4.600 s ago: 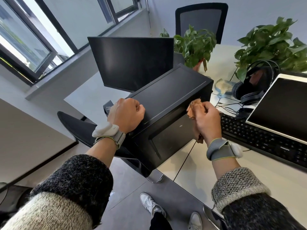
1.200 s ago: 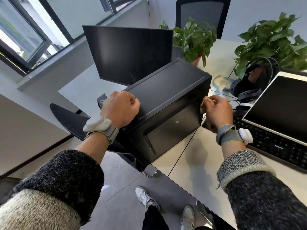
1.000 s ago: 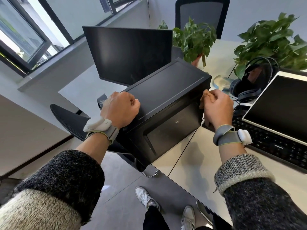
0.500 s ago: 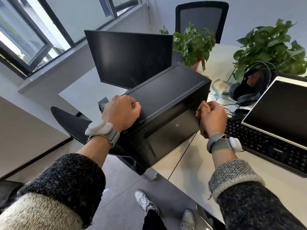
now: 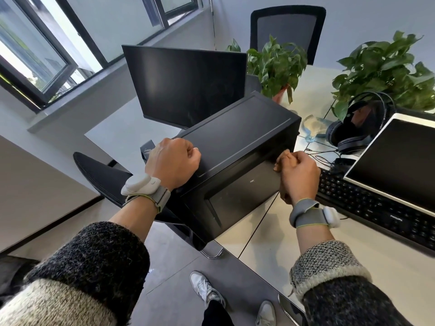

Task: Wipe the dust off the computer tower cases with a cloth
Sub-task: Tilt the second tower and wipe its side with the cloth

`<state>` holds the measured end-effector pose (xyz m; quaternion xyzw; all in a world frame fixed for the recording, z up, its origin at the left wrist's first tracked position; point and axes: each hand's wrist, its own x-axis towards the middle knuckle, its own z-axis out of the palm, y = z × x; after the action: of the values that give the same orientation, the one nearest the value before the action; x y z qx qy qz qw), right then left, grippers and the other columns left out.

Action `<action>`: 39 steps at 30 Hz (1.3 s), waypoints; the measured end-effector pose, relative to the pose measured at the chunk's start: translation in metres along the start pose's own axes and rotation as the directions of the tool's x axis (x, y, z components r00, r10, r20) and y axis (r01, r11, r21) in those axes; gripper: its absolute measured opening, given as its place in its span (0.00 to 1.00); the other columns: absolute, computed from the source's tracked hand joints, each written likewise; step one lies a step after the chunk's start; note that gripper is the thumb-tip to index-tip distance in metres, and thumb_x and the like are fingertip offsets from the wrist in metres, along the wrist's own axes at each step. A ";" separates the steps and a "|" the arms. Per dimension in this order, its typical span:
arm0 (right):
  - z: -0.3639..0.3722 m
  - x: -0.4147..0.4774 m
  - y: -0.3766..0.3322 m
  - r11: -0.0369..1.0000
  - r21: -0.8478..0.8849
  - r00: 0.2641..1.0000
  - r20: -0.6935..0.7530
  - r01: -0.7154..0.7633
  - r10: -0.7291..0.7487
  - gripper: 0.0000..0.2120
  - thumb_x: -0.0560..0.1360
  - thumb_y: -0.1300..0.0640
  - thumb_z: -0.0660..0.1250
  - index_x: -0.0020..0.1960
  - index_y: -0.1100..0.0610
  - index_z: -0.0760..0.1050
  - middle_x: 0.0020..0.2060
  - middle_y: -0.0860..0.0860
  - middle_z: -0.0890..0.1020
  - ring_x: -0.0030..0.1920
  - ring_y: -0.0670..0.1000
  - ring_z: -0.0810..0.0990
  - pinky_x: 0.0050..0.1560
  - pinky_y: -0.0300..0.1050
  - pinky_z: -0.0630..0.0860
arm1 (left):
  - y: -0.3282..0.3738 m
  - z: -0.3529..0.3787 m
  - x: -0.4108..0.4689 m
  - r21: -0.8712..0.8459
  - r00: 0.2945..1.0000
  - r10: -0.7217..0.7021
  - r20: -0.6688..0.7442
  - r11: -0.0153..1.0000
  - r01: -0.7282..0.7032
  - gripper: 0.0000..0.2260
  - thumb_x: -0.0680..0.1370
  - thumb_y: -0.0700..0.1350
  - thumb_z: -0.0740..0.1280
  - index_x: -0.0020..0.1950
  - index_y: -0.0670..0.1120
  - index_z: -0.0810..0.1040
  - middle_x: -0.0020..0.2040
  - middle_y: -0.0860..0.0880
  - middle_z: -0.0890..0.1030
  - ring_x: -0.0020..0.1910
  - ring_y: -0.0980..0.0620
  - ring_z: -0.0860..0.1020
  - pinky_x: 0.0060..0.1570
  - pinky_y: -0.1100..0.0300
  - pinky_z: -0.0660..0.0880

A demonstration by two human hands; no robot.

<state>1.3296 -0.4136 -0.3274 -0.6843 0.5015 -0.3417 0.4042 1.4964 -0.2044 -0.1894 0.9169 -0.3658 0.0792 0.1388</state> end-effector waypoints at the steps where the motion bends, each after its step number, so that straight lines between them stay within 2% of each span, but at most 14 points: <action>1: 0.000 -0.004 -0.008 0.999 0.044 0.999 -0.022 0.025 -0.024 0.10 0.82 0.51 0.69 0.45 0.55 0.80 0.38 0.52 0.81 0.43 0.57 0.78 0.43 0.44 0.66 | -0.001 0.000 0.001 0.000 1.000 -0.001 0.003 1.000 0.001 0.21 0.80 0.47 0.64 0.27 0.47 0.68 0.26 0.49 0.71 0.26 0.52 0.69 0.29 0.63 0.60; 4: 0.009 -0.020 -0.021 0.991 0.131 0.996 -0.078 0.040 -0.030 0.09 0.83 0.51 0.68 0.49 0.55 0.80 0.39 0.49 0.80 0.43 0.52 0.77 0.44 0.43 0.67 | -0.002 0.002 0.001 -0.001 1.000 0.002 0.004 1.000 -0.002 0.20 0.80 0.47 0.64 0.27 0.47 0.68 0.26 0.48 0.71 0.26 0.52 0.69 0.28 0.63 0.60; 9: 0.009 -0.012 0.000 0.994 0.067 0.996 -0.011 -0.088 0.089 0.11 0.83 0.49 0.67 0.50 0.55 0.81 0.44 0.55 0.85 0.49 0.59 0.82 0.46 0.44 0.69 | -0.003 0.003 0.000 0.012 1.000 0.010 -0.010 1.000 -0.010 0.19 0.79 0.48 0.64 0.27 0.45 0.69 0.26 0.48 0.71 0.27 0.51 0.71 0.28 0.63 0.60; 14: 0.001 -0.014 -0.028 0.988 -0.016 0.988 -0.026 0.152 -0.152 0.11 0.83 0.50 0.68 0.48 0.56 0.79 0.40 0.51 0.81 0.43 0.55 0.76 0.44 0.47 0.69 | -0.006 0.006 0.002 -0.003 1.000 0.013 -0.005 1.000 -0.013 0.19 0.78 0.49 0.63 0.28 0.45 0.70 0.26 0.47 0.72 0.28 0.47 0.73 0.29 0.61 0.62; 17: 0.008 -0.014 -0.021 0.998 0.037 0.998 -0.031 0.052 -0.051 0.09 0.83 0.51 0.67 0.50 0.56 0.78 0.41 0.52 0.81 0.45 0.57 0.78 0.45 0.47 0.70 | -0.007 0.005 0.002 -0.009 1.000 0.002 -0.009 1.000 -0.002 0.19 0.78 0.48 0.63 0.28 0.44 0.69 0.26 0.47 0.72 0.28 0.47 0.73 0.29 0.62 0.62; 20: 0.014 -0.025 -0.001 0.997 0.008 0.994 0.071 -0.083 0.082 0.07 0.83 0.51 0.65 0.51 0.55 0.78 0.42 0.53 0.82 0.50 0.61 0.81 0.46 0.47 0.71 | -0.006 0.006 0.002 -0.019 1.000 0.004 -0.017 1.000 -0.005 0.19 0.78 0.48 0.63 0.28 0.45 0.69 0.26 0.47 0.72 0.27 0.48 0.72 0.29 0.61 0.63; 22: 0.013 -0.034 -0.001 0.998 0.025 0.994 0.098 -0.056 0.054 0.08 0.83 0.52 0.66 0.51 0.56 0.80 0.42 0.52 0.82 0.48 0.58 0.81 0.45 0.43 0.68 | -0.006 0.007 0.002 -0.021 1.000 -0.003 -0.012 1.000 0.003 0.19 0.78 0.49 0.63 0.28 0.44 0.70 0.26 0.47 0.72 0.27 0.48 0.72 0.30 0.61 0.63; 25: 0.009 -0.033 -0.021 0.998 0.053 0.999 0.027 0.042 -0.043 0.09 0.83 0.52 0.67 0.49 0.57 0.80 0.39 0.50 0.81 0.42 0.52 0.77 0.42 0.40 0.66 | -0.008 0.007 0.005 -0.023 1.000 0.003 -0.011 1.000 -0.003 0.19 0.78 0.50 0.63 0.28 0.44 0.70 0.26 0.47 0.73 0.28 0.46 0.74 0.32 0.58 0.69; 28: 0.007 -0.034 -0.027 0.993 0.103 0.998 -0.014 0.063 -0.062 0.09 0.84 0.52 0.67 0.47 0.55 0.78 0.36 0.45 0.79 0.38 0.44 0.77 0.37 0.34 0.66 | -0.008 0.006 0.004 -0.032 1.000 0.005 -0.008 0.999 -0.006 0.19 0.78 0.49 0.64 0.28 0.45 0.70 0.26 0.47 0.72 0.28 0.47 0.74 0.30 0.60 0.65; 29: 0.008 -0.036 -0.024 0.993 0.110 0.999 -0.007 0.040 -0.039 0.09 0.84 0.51 0.67 0.47 0.54 0.78 0.36 0.45 0.80 0.39 0.43 0.78 0.37 0.34 0.67 | -0.008 0.006 0.003 -0.036 1.000 0.005 -0.011 0.999 -0.006 0.19 0.78 0.49 0.64 0.28 0.45 0.69 0.26 0.47 0.72 0.27 0.48 0.73 0.30 0.61 0.64; 31: 0.011 -0.039 -0.013 0.998 0.067 0.999 0.036 -0.006 0.003 0.09 0.84 0.52 0.66 0.48 0.54 0.78 0.39 0.49 0.81 0.42 0.51 0.80 0.41 0.41 0.67 | -0.007 0.006 0.002 -0.041 1.000 0.012 -0.019 0.999 -0.012 0.20 0.78 0.48 0.64 0.27 0.45 0.69 0.25 0.48 0.71 0.27 0.48 0.72 0.30 0.61 0.63; 33: 0.008 -0.035 -0.012 1.000 0.013 0.996 0.094 -0.011 0.010 0.07 0.83 0.53 0.67 0.48 0.54 0.78 0.40 0.51 0.80 0.44 0.55 0.78 0.42 0.42 0.66 | -0.007 0.007 0.002 -0.048 1.000 0.017 -0.022 0.999 -0.018 0.20 0.79 0.48 0.64 0.27 0.46 0.68 0.25 0.49 0.70 0.26 0.50 0.71 0.30 0.62 0.63; 37: -0.004 -0.022 -0.030 0.993 0.013 0.989 0.081 0.121 -0.122 0.07 0.82 0.52 0.69 0.47 0.54 0.79 0.39 0.49 0.80 0.41 0.51 0.77 0.37 0.41 0.66 | -0.007 0.006 0.003 -0.052 1.000 0.023 -0.003 0.998 -0.023 0.20 0.79 0.48 0.63 0.27 0.47 0.69 0.25 0.49 0.71 0.26 0.51 0.72 0.31 0.62 0.64; 39: -0.003 -0.021 -0.033 0.994 0.013 0.992 0.056 0.109 -0.110 0.06 0.83 0.52 0.69 0.49 0.54 0.78 0.41 0.50 0.81 0.42 0.51 0.77 0.38 0.41 0.66 | -0.006 0.005 0.003 -0.041 1.000 0.016 -0.001 0.999 -0.016 0.20 0.79 0.48 0.64 0.27 0.47 0.68 0.25 0.49 0.71 0.26 0.51 0.72 0.30 0.62 0.63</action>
<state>1.3349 -0.3882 -0.2984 -0.7184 0.4499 -0.3463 0.4021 1.5024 -0.2035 -0.1943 0.9108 -0.3747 0.0731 0.1570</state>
